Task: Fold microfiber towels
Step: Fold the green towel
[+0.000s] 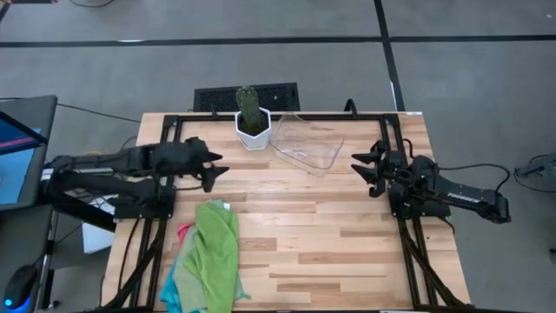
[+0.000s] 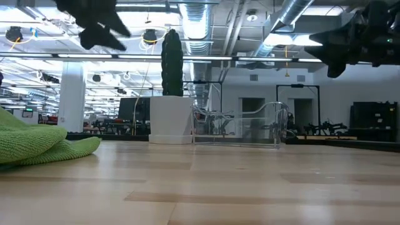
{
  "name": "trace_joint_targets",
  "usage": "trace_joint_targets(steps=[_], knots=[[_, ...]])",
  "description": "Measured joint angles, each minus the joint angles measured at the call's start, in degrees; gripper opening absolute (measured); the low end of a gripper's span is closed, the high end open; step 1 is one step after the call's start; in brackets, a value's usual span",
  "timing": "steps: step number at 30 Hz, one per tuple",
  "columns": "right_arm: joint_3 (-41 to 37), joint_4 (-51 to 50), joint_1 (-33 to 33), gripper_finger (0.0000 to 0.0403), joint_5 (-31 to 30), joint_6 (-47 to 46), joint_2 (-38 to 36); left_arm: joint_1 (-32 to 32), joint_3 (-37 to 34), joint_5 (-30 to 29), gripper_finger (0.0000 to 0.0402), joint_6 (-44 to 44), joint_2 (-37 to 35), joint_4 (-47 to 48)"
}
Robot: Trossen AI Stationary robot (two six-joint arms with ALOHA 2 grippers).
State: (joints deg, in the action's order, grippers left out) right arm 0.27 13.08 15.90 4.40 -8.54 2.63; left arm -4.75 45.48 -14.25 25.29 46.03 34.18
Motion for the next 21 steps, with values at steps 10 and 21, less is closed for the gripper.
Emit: trace_joint_targets(steps=[10,21], knots=[[0.00,-0.99,0.00,0.0213,0.02,0.00,-0.01,1.24,4.76,0.93,0.0243,8.51,11.65,15.45],[-0.01,-3.34,0.00,0.0209,0.07,0.05,0.00,7.06,0.64,1.13,0.0242,21.36,10.99,22.19]])
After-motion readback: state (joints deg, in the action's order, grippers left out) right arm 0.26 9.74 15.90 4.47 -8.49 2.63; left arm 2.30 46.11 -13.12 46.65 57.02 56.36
